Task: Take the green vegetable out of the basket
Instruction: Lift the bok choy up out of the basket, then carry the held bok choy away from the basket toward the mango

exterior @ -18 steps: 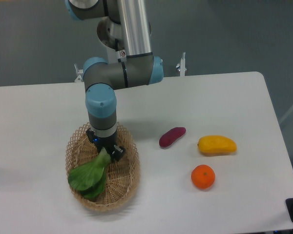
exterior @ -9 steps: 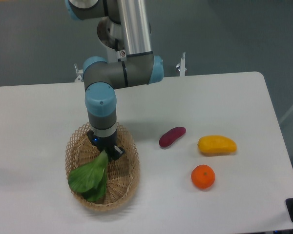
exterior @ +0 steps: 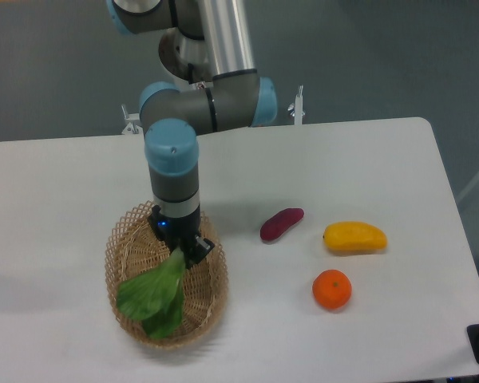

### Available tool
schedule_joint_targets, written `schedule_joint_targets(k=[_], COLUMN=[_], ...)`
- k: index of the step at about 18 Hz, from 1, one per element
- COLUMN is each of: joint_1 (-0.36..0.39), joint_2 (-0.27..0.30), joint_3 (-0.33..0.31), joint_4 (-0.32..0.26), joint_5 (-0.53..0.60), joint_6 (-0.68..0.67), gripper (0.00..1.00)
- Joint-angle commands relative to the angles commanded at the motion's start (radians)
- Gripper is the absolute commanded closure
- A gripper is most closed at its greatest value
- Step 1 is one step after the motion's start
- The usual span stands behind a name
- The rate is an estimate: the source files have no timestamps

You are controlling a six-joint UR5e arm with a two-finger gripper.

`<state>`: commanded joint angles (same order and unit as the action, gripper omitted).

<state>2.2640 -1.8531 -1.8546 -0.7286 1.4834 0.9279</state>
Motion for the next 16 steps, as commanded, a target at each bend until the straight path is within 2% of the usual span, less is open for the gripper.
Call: schedule_joint_targets(k=[3,8,10,16], joint_1=[0.06,0.143,0.184,0.322], joint_2=[0.028,0.034,0.037,0.037], joint_3=[0.006,0.067,0.096,0.166], joint_4=[0.0,-0.003,-0.029,-0.142], joint_5=[-0.05,-0.081,-0.101,-0.124], joint_6=[0.005,0.006,0.029,0.241], gripper=[0.67,0.67,0.67,0.67])
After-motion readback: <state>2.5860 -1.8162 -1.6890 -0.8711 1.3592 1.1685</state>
